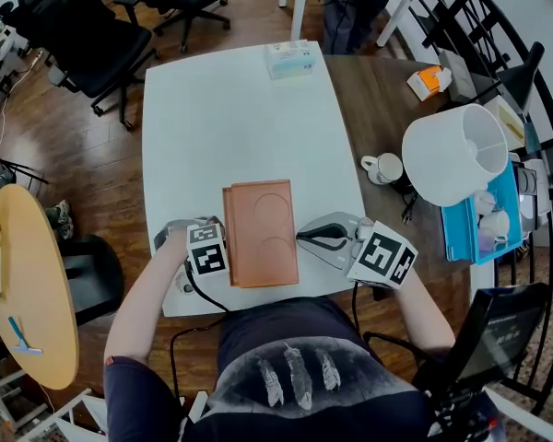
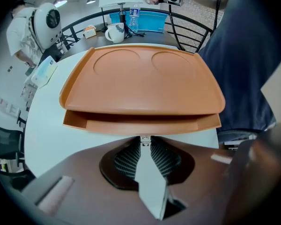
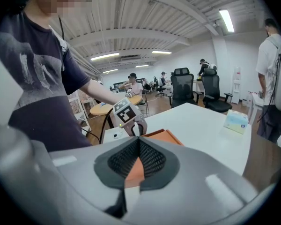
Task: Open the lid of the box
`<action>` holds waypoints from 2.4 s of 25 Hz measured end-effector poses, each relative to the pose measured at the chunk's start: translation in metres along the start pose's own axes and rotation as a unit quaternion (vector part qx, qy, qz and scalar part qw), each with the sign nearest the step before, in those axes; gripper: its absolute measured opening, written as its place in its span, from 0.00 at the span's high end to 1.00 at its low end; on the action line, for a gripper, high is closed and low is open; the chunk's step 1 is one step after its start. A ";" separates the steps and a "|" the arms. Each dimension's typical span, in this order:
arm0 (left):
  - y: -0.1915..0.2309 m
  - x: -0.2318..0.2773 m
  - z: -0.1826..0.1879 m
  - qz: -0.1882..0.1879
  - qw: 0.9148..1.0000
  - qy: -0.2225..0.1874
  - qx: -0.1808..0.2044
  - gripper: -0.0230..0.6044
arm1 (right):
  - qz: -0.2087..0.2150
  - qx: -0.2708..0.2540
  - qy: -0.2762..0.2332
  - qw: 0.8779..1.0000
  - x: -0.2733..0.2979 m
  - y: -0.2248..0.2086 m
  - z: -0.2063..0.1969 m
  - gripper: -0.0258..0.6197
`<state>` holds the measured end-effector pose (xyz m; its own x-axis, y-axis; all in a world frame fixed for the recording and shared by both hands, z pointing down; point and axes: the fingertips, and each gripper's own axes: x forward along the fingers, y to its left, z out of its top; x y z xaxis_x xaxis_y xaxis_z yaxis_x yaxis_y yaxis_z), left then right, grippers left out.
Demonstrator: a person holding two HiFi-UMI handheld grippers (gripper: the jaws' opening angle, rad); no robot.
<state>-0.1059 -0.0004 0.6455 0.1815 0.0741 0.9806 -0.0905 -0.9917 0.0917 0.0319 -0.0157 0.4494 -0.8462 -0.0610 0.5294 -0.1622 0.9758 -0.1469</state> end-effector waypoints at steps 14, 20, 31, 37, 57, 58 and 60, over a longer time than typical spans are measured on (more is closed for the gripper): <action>-0.011 -0.012 -0.072 -0.013 0.998 0.015 -0.057 0.83 | 0.001 -0.005 0.006 1.000 0.000 0.005 -0.002 0.96; -0.013 -0.019 -0.108 -0.016 0.995 0.021 -0.092 0.83 | 0.003 0.000 0.002 1.000 0.000 0.006 -0.004 0.96; -0.014 -0.016 -0.107 -0.014 0.994 -0.004 -0.107 0.83 | 0.000 -0.005 -0.001 1.000 -0.002 0.008 0.001 0.96; -0.015 -0.019 -0.112 -0.012 0.989 -0.021 -0.144 0.81 | -0.002 -0.004 0.003 1.000 -0.004 0.012 -0.001 0.96; -0.003 -0.313 0.077 0.091 0.844 -0.519 -0.102 0.94 | -0.005 -0.037 -0.039 0.999 -0.017 -0.001 0.047 0.96; -0.005 -0.315 0.084 0.083 0.839 -0.528 -0.098 0.94 | -0.006 -0.041 -0.042 0.998 -0.019 -0.002 0.052 0.96; -0.010 -0.312 0.092 0.072 0.836 -0.536 -0.095 0.94 | -0.011 -0.047 -0.048 0.998 -0.022 -0.002 0.060 0.96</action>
<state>-0.0717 -0.0231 0.3230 0.9189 -0.2827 0.2750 -0.3223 -0.9401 0.1106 0.0204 -0.0290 0.3878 -0.8887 -0.0976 0.4480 -0.1361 0.9892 -0.0545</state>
